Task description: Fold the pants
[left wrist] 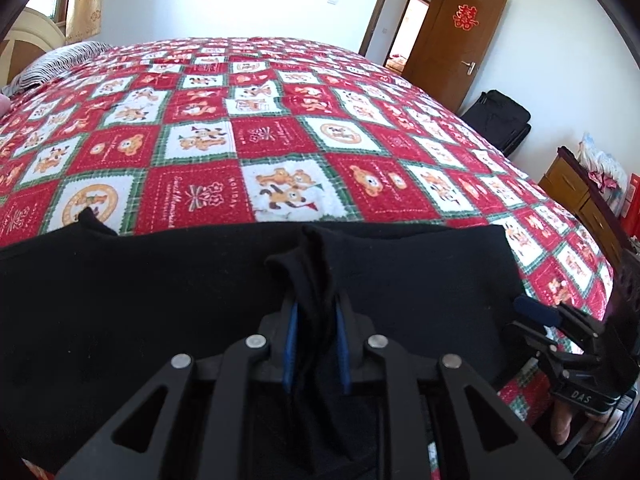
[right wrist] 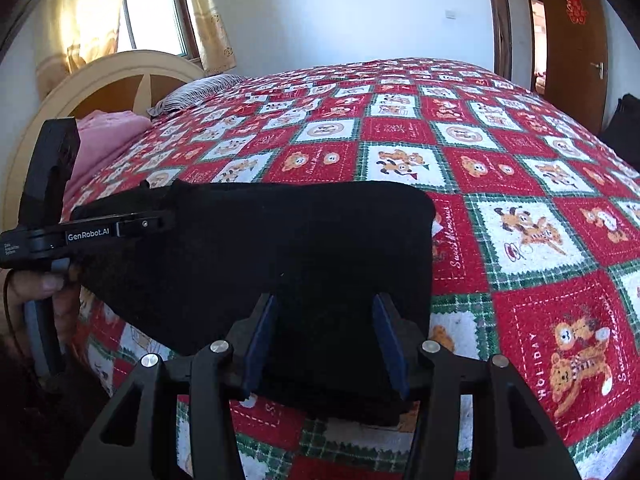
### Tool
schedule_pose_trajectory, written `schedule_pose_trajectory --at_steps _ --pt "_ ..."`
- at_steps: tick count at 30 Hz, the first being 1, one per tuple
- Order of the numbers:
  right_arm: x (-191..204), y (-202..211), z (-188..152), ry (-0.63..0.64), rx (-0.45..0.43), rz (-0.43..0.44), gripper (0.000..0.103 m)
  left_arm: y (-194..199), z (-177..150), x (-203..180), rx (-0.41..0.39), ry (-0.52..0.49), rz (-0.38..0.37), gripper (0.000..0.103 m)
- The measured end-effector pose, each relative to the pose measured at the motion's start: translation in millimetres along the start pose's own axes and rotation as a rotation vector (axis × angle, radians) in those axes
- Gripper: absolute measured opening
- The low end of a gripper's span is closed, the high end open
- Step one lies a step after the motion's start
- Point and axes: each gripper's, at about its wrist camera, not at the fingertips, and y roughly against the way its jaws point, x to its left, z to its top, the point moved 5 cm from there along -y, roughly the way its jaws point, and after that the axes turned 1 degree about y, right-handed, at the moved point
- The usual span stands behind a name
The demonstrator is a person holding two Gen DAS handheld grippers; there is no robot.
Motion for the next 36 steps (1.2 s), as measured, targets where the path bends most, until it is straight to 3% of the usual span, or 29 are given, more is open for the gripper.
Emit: schedule_pose_trajectory --at_steps 5,9,12,13,15,19,26,34,36 --pt "1.7 2.0 0.6 0.027 -0.011 -0.017 0.052 0.0 -0.3 -1.8 -0.022 -0.031 0.016 0.024" --pt "7.9 23.1 6.2 0.038 -0.09 -0.026 0.052 -1.2 -0.8 -1.1 -0.034 -0.039 0.01 0.026" --pt "24.8 16.5 -1.9 0.092 -0.037 0.022 0.052 -1.9 -0.6 -1.3 -0.04 -0.041 -0.001 0.028" --pt "31.4 11.2 -6.5 0.13 -0.014 -0.012 0.052 -1.8 -0.7 -1.8 -0.04 -0.043 -0.005 0.029" --pt "41.6 11.7 -8.2 0.18 -0.03 -0.06 0.052 -1.6 -0.3 -2.2 -0.038 -0.041 -0.019 0.034" --pt "71.9 23.6 -4.7 0.245 -0.089 -0.002 0.052 2.1 -0.2 -3.4 -0.041 -0.034 -0.043 0.044" --pt "115.0 6.4 -9.6 0.355 -0.049 -0.001 0.052 30.2 12.9 12.9 -0.139 -0.014 -0.003 0.067" --pt "140.9 -30.0 0.9 0.392 0.006 -0.036 0.052 35.0 14.2 38.0 -0.154 0.063 0.023 0.073" --pt "149.3 -36.6 3.4 0.394 0.004 -0.011 0.052 36.7 14.3 42.2 -0.161 0.073 0.026 0.073"
